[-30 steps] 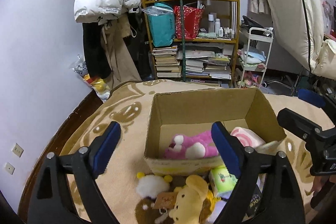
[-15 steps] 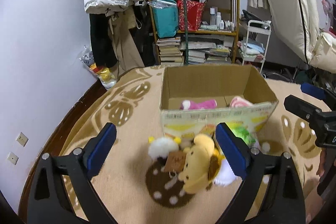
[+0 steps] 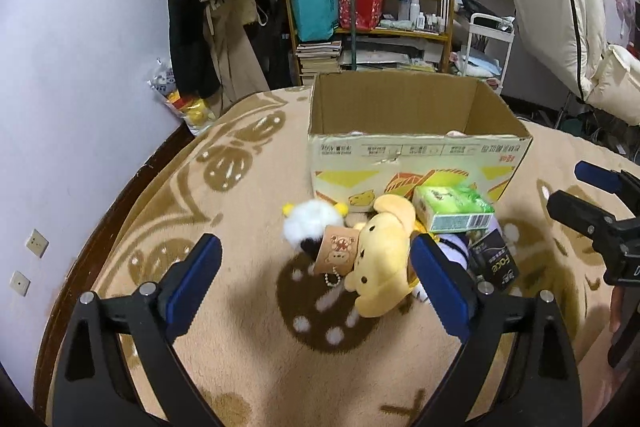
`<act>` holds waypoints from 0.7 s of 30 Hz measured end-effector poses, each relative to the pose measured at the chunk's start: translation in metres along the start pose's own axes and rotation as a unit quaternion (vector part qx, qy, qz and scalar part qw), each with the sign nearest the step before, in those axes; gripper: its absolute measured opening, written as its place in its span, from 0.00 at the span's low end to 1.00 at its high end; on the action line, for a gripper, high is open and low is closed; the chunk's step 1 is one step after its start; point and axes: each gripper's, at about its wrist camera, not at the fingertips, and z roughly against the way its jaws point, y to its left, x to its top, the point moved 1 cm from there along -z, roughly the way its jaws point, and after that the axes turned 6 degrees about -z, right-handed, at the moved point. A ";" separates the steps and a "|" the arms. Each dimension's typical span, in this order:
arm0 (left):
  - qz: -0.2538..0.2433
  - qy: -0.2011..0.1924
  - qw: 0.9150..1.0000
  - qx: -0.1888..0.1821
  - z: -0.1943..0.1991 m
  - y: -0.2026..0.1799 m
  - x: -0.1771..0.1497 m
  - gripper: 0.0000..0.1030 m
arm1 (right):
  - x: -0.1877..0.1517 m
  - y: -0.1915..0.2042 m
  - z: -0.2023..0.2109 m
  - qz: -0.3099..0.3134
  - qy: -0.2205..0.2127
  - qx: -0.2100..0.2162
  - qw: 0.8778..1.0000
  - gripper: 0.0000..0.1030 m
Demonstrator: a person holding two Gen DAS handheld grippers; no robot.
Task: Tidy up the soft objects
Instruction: 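Move both open tools back toward the yellow plush dog and black tissue pack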
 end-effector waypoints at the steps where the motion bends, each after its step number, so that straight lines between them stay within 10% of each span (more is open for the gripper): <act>1: 0.000 0.002 1.000 -0.001 -0.001 0.000 -0.001 0.92 | -0.003 -0.001 -0.001 -0.001 0.004 0.001 1.000 1.00; 21: -0.007 0.022 0.999 -0.029 -0.040 -0.013 0.004 0.92 | -0.023 -0.011 -0.036 0.010 0.056 -0.068 0.996 1.00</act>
